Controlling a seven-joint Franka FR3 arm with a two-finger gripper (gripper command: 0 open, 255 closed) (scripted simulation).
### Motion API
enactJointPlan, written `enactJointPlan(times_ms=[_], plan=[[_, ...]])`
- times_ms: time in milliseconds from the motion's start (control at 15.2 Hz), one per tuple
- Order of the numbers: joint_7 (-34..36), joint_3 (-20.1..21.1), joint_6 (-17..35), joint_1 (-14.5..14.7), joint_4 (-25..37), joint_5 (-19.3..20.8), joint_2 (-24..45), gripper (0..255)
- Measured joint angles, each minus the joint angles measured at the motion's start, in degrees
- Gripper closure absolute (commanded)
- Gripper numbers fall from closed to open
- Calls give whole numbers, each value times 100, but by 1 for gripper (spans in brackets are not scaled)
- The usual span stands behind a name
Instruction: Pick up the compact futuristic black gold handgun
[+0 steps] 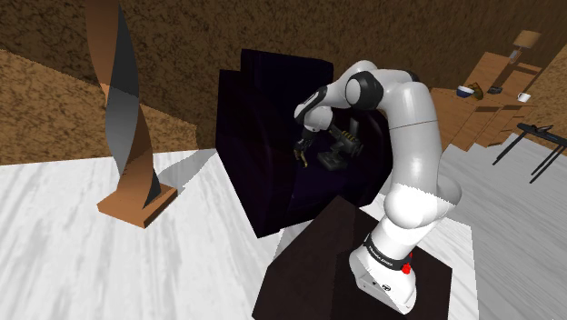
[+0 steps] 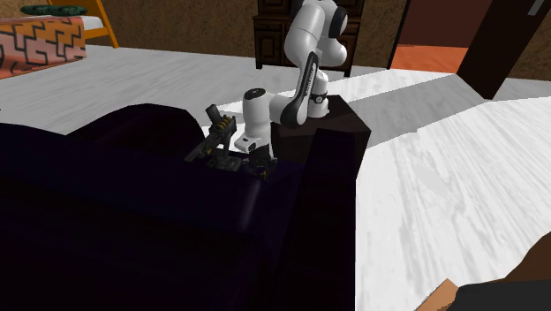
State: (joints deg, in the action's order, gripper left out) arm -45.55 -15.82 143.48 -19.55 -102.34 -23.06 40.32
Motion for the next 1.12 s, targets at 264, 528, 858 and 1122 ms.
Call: enactJointPlan(times_ms=[264,528,858,1122], plan=[[26,-41,-87,26,-34,43,-117,255],[107,-123,-275,92,-60,137,-335,255],[188,-228,-524,155,-94,261,-623,255],[263,-291,-694,208,-93,347,-800,255]])
